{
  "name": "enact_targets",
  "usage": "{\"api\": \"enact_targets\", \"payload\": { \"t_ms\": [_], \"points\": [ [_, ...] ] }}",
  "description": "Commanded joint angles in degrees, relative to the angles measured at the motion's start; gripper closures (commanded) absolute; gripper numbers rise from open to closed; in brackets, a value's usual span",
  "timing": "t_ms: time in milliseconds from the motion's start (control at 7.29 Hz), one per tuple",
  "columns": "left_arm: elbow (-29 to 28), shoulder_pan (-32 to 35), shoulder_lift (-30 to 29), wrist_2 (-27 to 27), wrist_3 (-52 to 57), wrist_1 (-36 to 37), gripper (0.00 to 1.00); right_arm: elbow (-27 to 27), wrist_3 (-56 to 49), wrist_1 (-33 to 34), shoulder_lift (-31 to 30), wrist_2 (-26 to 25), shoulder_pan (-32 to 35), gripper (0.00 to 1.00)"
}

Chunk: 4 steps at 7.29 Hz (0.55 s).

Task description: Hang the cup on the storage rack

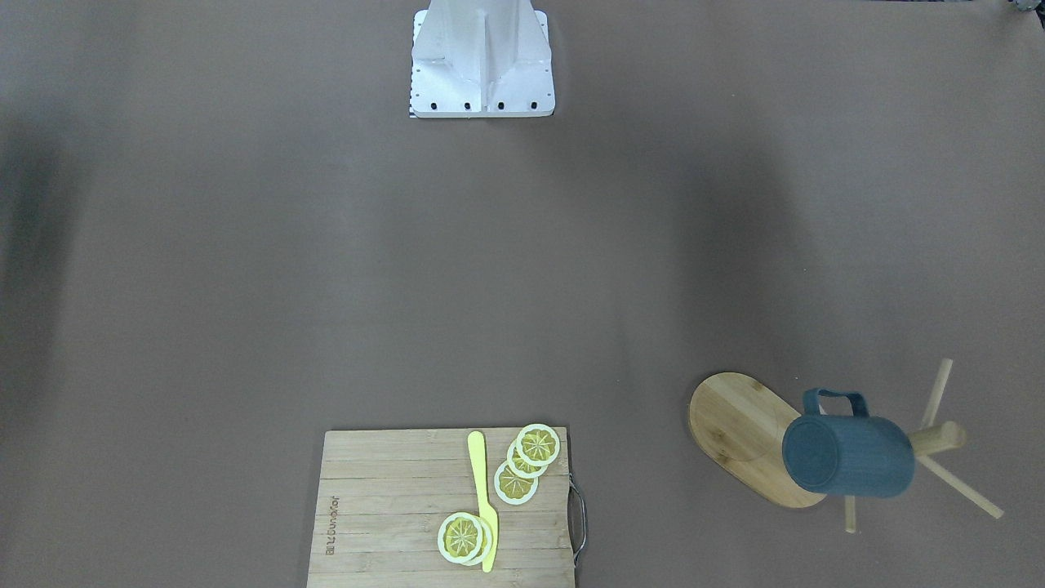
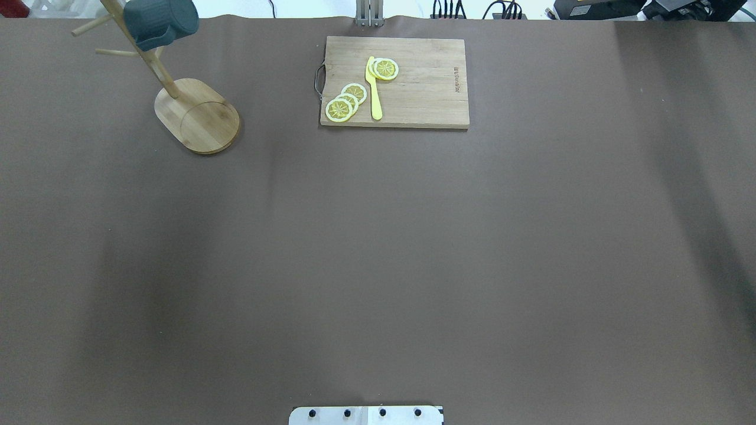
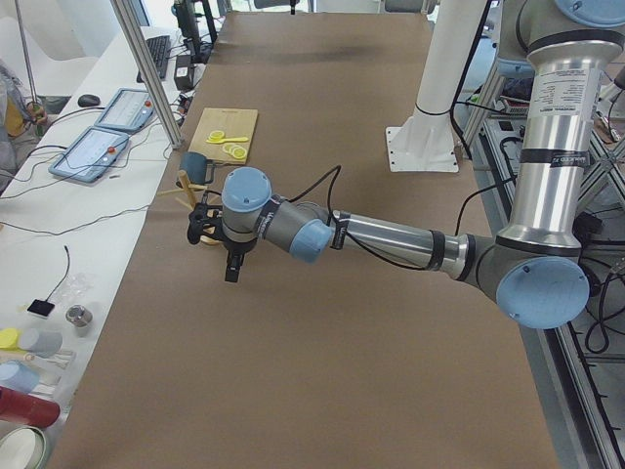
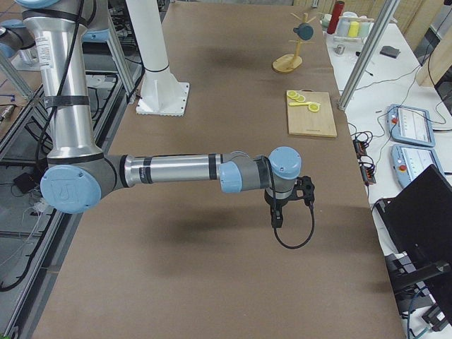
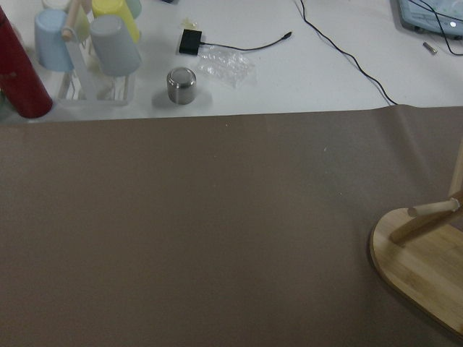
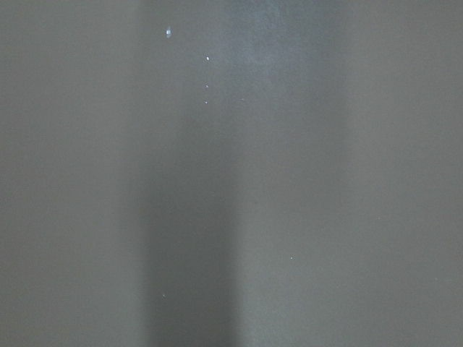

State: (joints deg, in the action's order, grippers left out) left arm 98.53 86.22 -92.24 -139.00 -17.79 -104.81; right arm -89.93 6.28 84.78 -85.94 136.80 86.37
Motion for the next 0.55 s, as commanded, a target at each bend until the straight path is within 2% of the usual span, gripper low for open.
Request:
{"api": "enact_targets", "payload": {
  "t_ms": [0, 137, 275, 412],
  "points": [
    [2.97, -0.09, 4.24, 0.39, 8.98, 7.77, 0.03, 0.02, -0.30, 0.29, -2.21, -0.82, 1.52, 0.00],
    [4.20, 0.09, 8.09, 1.52, 9.87, 7.35, 0.03, 0.02, -0.39, 0.47, -2.99, -1.27, 1.96, 0.00],
    [4.82, 0.09, 9.26, 3.71, 11.01, 7.78, 0.02, -0.41, -0.39, 0.04, -4.39, -1.01, 2.14, 0.00],
    [1.78, -0.52, 9.44, 3.73, 10.84, 8.74, 0.02, -0.85, -0.48, -0.23, -5.02, -0.66, 2.14, 0.00]
  ]
}}
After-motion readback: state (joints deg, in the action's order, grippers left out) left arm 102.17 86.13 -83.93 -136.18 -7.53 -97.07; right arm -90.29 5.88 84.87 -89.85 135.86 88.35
